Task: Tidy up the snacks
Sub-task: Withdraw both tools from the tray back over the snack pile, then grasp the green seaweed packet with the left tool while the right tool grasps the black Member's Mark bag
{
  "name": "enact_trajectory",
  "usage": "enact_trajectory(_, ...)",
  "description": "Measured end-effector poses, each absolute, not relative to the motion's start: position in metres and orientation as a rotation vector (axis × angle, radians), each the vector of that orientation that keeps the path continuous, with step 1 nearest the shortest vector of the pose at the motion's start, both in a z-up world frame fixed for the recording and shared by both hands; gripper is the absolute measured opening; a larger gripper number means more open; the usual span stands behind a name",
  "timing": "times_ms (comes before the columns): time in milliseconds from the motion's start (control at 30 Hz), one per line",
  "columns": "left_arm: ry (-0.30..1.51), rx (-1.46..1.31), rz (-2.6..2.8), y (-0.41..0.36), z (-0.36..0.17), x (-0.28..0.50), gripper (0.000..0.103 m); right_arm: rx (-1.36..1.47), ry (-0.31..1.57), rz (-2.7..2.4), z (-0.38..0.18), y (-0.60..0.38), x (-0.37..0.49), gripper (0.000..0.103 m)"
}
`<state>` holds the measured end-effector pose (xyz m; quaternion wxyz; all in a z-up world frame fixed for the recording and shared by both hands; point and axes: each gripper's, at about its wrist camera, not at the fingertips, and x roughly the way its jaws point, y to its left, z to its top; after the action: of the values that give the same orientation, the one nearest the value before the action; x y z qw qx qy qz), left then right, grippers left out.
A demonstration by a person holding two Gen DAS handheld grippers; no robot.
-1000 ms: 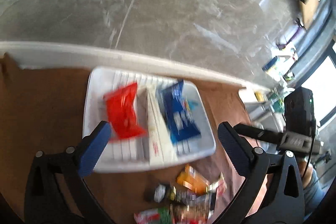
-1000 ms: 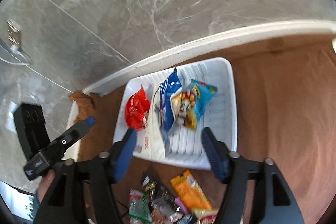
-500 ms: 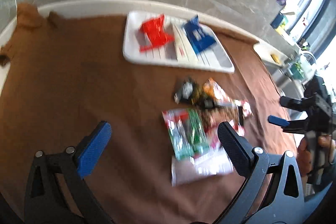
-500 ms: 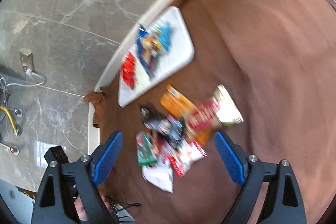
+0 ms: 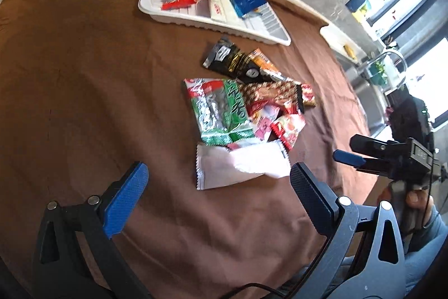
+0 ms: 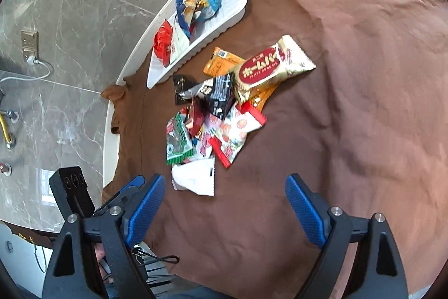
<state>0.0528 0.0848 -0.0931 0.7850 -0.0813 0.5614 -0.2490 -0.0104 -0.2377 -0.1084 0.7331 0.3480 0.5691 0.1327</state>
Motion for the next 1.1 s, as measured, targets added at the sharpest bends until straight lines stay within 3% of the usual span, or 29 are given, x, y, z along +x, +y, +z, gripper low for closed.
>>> enact_trajectory(167,1.217,-0.163,-0.569,0.083,-0.096,0.054,0.103,0.722,1.237,0.289,-0.104,-0.232,-0.012,0.09)
enact_trajectory(333,1.184,-0.128,-0.646,0.073,-0.087,0.059,0.101,0.704,1.217,0.316,-0.097,-0.23,-0.008,0.083)
enact_trajectory(667,1.115,0.007,-0.711,0.04,-0.056,0.115,0.101,0.603,1.149,0.376,-0.072,-0.228,0.036,0.076)
enact_trajectory(1000,1.049,0.311,-0.92,-0.023,-0.058,0.151,0.101,0.892,1.225,0.306,-0.107,-0.284,0.06,0.072)
enact_trajectory(1100,1.092,0.35,-0.988,-0.032,-0.063,0.154,0.101,0.805,1.194,0.328,-0.096,-0.284,0.062,0.072)
